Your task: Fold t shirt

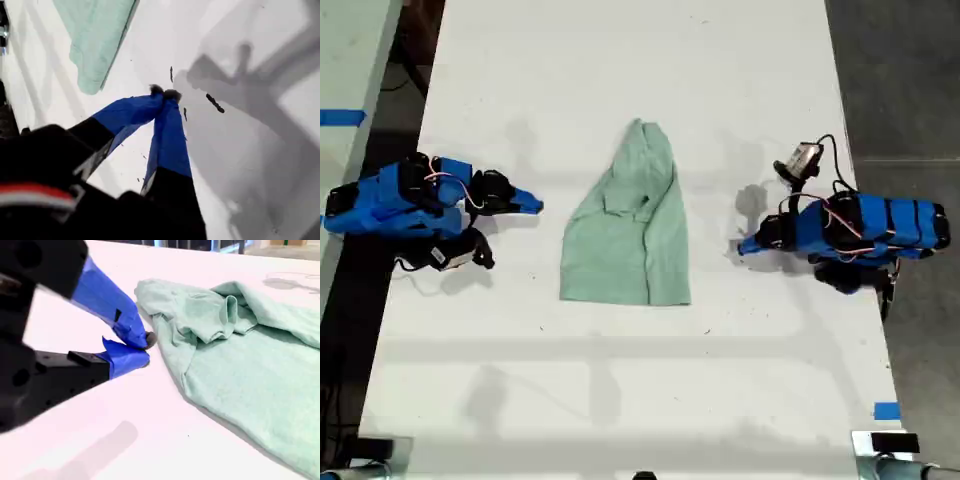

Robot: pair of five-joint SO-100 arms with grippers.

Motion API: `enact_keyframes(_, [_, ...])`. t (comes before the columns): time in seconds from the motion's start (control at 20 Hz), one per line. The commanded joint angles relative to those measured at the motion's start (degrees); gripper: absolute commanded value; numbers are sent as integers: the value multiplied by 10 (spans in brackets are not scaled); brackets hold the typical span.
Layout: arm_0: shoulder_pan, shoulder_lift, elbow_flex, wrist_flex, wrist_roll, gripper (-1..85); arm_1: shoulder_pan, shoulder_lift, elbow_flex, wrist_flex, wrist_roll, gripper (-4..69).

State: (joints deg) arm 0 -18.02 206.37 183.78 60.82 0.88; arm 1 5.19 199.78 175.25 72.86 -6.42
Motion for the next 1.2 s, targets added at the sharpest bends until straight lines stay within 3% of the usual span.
enact_keyframes(0.0, [27, 2, 4, -11, -11, 0, -9, 11, 31, 22, 29, -12])
enact_keyframes(0.5, [18, 3, 2, -4, 3, 0, 1, 11, 31, 25, 34, -12])
enact_keyframes(0.65, [28, -4, -8, -52, 21, -1, 1, 11, 31, 25, 27, -12])
enact_keyframes(0.75, [33, -204, -138, -40, -17, -1, 4, 11, 31, 23, 18, -12])
enact_keyframes(0.85, [114, -487, -320, -44, -76, 15, 4, 11, 31, 22, 16, -12])
enact_keyframes(0.95, [157, -693, -452, -31, -114, 139, 3, 11, 31, 22, 11, -12])
enact_keyframes(1.15, [178, -868, -514, -98, -126, 174, 4, 11, 31, 23, 4, -12])
